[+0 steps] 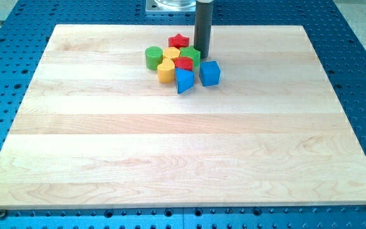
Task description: Adjust the group of blocks at the top side
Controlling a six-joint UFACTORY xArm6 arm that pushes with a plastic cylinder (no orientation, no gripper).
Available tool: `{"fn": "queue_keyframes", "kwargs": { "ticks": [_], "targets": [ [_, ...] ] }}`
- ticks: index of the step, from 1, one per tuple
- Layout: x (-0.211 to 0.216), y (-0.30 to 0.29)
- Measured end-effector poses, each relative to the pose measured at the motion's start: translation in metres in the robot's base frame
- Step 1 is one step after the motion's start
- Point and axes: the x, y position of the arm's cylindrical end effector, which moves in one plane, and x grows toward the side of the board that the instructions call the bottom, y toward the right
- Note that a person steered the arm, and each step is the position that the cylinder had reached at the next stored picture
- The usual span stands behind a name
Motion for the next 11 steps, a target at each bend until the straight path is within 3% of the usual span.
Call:
{"fn": "queue_keyframes", "kwargs": {
  "ticks": [1, 2, 3, 4, 5, 7, 9, 11],
  "targets": [
    [-0.031, -0.035],
    [-0.001, -0.086],
    [-0.010, -0.088],
    [0.016, -0.207],
    [0.066, -0.194],
    [0.066, -0.111],
    [0.146, -0.138],
    [0.137, -0.089]
  ]
}}
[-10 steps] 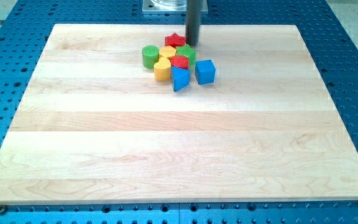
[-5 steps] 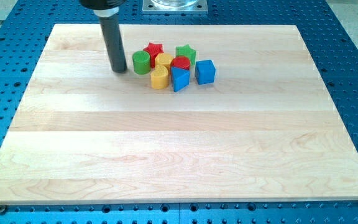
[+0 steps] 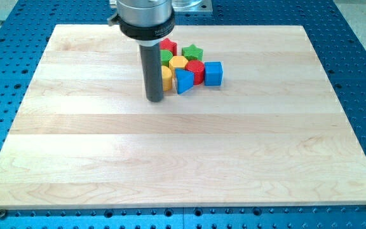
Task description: Adjust the group of blocks at the top side
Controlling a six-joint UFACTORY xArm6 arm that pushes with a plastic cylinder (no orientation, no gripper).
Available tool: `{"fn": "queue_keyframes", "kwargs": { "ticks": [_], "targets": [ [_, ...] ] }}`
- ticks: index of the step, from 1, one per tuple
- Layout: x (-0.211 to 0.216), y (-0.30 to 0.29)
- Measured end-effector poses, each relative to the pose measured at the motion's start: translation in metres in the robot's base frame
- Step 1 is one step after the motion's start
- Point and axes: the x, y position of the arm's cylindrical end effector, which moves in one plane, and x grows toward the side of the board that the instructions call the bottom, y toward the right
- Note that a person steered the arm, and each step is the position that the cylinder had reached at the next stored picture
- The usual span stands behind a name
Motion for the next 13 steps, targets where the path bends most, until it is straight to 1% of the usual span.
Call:
{"fn": "queue_keyframes", "kwargs": {
  "ticks": [1, 2, 3, 4, 5, 7, 9, 10, 12, 13],
  "targets": [
    [-0.017, 0.008],
    [0.034, 0.007],
    [0.036, 0.023],
    [0.012, 0.043],
    [0.001, 0.061],
    [-0.003, 0.071],
    [-0.035, 0.122],
    [-0.034, 0.199],
    [-0.049, 0.084],
    [-0.049, 0.163]
  ]
}}
